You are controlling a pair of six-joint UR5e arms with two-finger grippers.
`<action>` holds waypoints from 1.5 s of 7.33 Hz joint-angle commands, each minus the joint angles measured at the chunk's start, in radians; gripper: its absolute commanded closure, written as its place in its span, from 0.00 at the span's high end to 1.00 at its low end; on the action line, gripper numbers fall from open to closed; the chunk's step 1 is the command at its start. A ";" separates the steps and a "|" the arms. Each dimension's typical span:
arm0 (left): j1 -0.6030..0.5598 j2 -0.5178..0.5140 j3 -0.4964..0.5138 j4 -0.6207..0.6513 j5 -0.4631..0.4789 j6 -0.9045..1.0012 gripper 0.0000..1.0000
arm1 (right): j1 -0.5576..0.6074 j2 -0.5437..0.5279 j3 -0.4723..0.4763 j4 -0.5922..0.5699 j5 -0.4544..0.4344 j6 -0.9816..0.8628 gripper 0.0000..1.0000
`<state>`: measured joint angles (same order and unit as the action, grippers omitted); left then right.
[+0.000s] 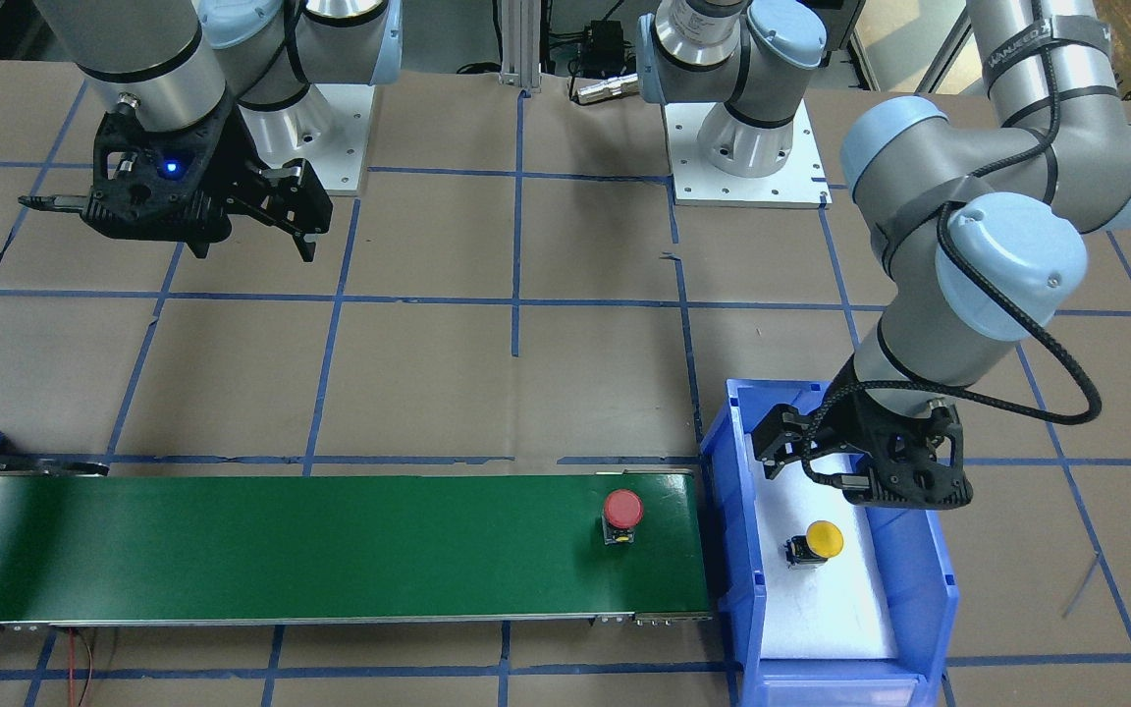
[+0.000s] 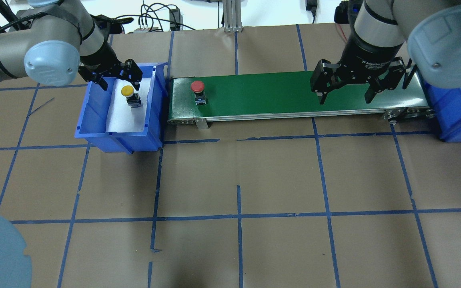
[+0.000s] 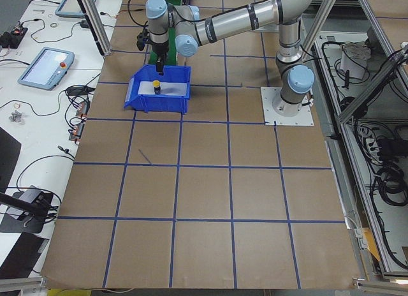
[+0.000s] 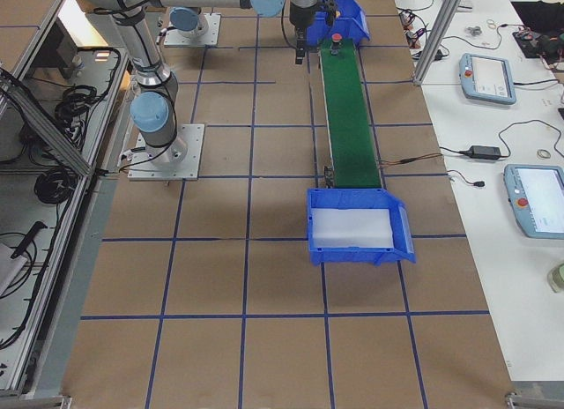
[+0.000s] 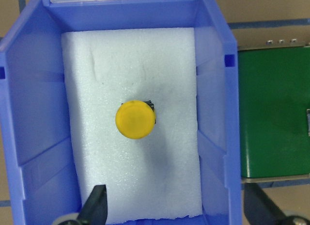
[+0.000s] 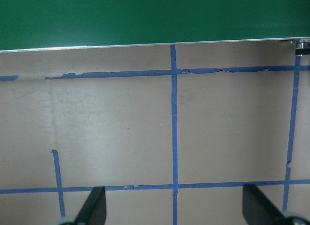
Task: Transport two buttons from left to right
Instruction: 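Return the left gripper to the bin and grasp the yellow button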
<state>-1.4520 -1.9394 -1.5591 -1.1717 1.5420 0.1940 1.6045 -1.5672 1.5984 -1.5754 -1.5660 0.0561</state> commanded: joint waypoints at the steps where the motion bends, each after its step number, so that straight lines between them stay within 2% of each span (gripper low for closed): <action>1: 0.004 -0.077 -0.004 0.110 -0.002 -0.002 0.98 | 0.000 -0.001 0.000 0.000 0.001 0.001 1.00; 2: 0.005 -0.101 -0.004 0.147 -0.009 -0.002 0.93 | 0.000 0.001 0.000 0.000 0.000 0.001 1.00; 3: 0.015 -0.119 0.001 0.155 -0.038 -0.001 0.93 | 0.000 -0.001 0.000 0.000 0.001 0.001 1.00; 6: 0.022 -0.133 0.002 0.164 -0.034 0.005 0.92 | 0.000 0.001 0.000 0.000 0.000 0.001 1.00; 7: 0.022 -0.133 0.001 0.164 -0.026 0.007 0.86 | 0.000 -0.001 0.000 0.000 0.000 0.001 1.00; 8: 0.022 -0.133 -0.002 0.164 -0.023 0.008 0.77 | 0.000 -0.001 0.000 0.000 0.001 -0.001 1.00; 9: 0.022 -0.133 -0.004 0.164 -0.010 0.012 0.47 | 0.000 -0.001 0.000 0.000 0.001 0.001 1.00; 10: 0.022 -0.131 -0.002 0.164 0.006 0.010 0.36 | 0.000 -0.001 0.000 0.002 0.001 0.001 1.00; 11: 0.022 -0.131 0.001 0.164 0.006 0.010 0.33 | 0.000 -0.001 0.000 0.000 0.001 0.001 1.00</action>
<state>-1.4297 -2.0716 -1.5609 -1.0079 1.5404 0.2040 1.6045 -1.5676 1.5984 -1.5747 -1.5647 0.0566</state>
